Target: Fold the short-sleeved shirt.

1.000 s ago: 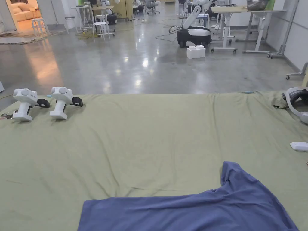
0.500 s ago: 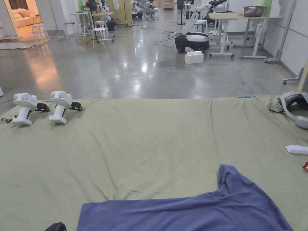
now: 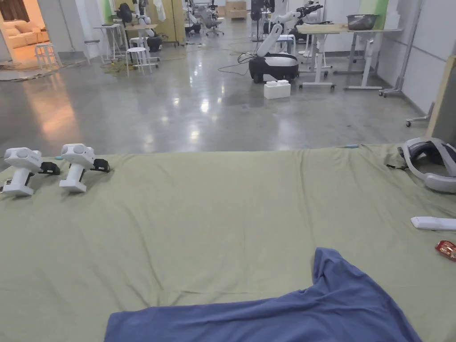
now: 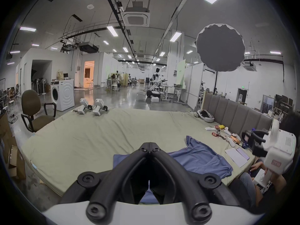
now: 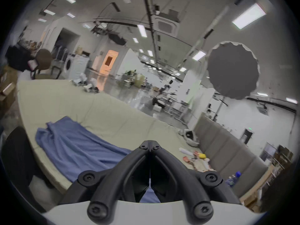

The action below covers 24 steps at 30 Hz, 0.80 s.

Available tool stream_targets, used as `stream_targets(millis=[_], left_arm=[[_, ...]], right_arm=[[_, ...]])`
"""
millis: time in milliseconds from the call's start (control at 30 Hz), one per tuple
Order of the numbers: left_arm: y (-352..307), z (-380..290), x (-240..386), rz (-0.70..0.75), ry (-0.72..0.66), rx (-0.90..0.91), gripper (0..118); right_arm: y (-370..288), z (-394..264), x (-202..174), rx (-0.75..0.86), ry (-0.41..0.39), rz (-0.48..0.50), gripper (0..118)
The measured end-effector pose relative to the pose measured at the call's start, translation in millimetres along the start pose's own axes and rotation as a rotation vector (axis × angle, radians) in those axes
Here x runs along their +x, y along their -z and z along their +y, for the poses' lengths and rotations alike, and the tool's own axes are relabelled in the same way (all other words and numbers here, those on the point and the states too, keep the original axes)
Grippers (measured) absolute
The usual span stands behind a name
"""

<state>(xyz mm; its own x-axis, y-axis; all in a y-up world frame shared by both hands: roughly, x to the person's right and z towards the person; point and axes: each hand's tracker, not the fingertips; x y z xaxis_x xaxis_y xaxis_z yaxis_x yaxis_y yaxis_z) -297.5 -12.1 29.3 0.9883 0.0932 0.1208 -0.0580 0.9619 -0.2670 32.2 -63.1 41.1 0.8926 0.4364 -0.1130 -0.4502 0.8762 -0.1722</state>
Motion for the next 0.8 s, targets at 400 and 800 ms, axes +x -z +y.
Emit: stream_targets(millis=[400,800], left_arm=[[32.8,-15.5,-9.1,0.02,-0.008,-0.128,72],[320.4,-58.5,-114.4,0.075,-0.135,-0.593,92]], right_arm=[[21.6,-31.1,13.9,-0.148,0.251,0.047,2],[46.1,-65.0,46.1,-0.325,0.536,0.032,2]])
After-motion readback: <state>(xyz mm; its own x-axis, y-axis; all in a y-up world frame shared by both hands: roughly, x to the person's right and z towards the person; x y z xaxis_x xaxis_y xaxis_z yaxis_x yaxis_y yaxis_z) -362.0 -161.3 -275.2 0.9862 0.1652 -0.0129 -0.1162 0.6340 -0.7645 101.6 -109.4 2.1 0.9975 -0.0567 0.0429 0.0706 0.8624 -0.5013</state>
